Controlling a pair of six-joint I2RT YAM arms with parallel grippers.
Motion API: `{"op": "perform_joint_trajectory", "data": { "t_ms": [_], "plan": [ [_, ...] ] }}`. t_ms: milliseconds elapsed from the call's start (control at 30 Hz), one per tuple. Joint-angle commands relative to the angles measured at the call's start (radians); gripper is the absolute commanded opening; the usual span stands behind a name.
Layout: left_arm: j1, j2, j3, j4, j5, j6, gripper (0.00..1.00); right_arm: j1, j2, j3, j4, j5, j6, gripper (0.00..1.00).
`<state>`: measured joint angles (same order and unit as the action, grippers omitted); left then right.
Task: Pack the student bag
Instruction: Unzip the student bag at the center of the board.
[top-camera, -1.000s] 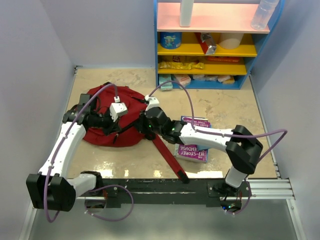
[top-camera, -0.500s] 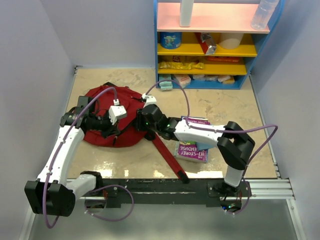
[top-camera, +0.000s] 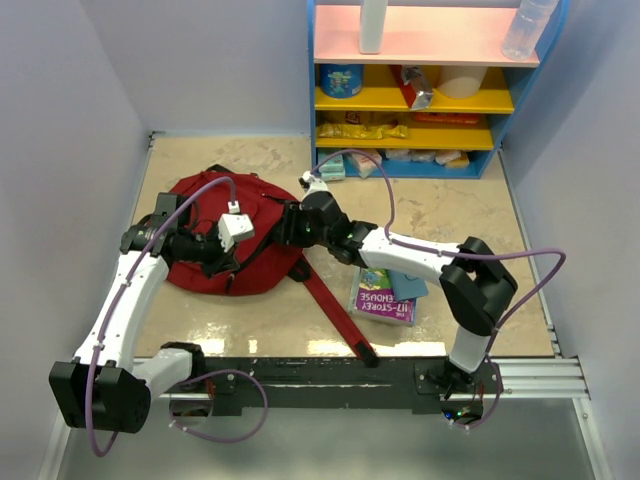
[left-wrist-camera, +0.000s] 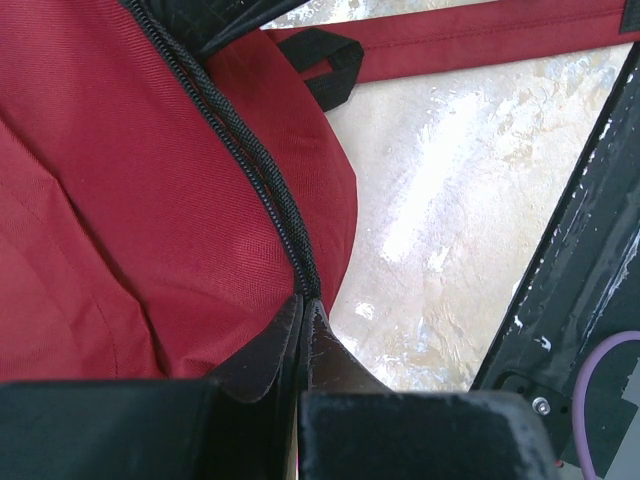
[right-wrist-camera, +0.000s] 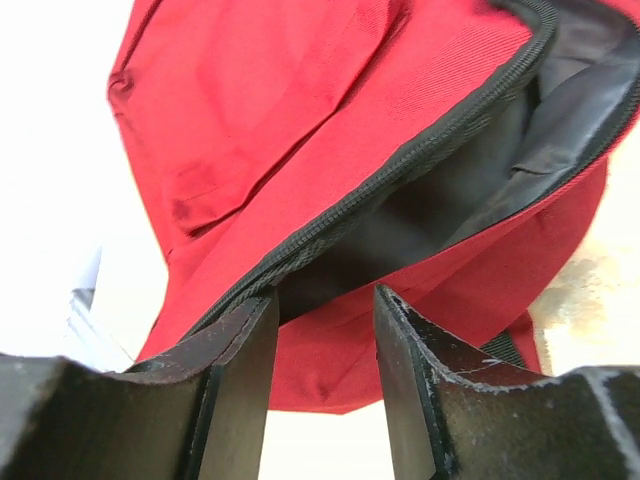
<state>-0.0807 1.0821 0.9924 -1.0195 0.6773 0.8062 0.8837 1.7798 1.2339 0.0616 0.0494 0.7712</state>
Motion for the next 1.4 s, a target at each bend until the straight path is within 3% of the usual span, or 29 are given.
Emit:
{"op": "perform_joint_trajectory", "data": {
  "t_ms": [0,467,900,1200,1367],
  "plan": [
    [0.006,-0.011,0.005,-0.014,0.059,0.022,0.00,-0.009,-0.071,-0.031,0.076,-0.048,0.036,0.48],
    [0.004,0.007,0.009,-0.014,0.074,0.031,0.00,-0.019,-0.121,-0.051,0.070,-0.048,0.057,0.50],
    [0.004,0.009,0.005,-0.014,0.080,0.034,0.00,-0.020,-0.054,0.010,0.017,-0.048,0.059,0.49],
    [0.004,0.002,0.005,-0.019,0.090,0.037,0.00,-0.028,0.032,0.047,0.004,-0.088,0.079,0.31],
    [0.004,-0.002,0.018,-0.021,0.102,0.039,0.00,-0.028,0.024,0.058,0.000,-0.089,0.073,0.06]
  ]
}}
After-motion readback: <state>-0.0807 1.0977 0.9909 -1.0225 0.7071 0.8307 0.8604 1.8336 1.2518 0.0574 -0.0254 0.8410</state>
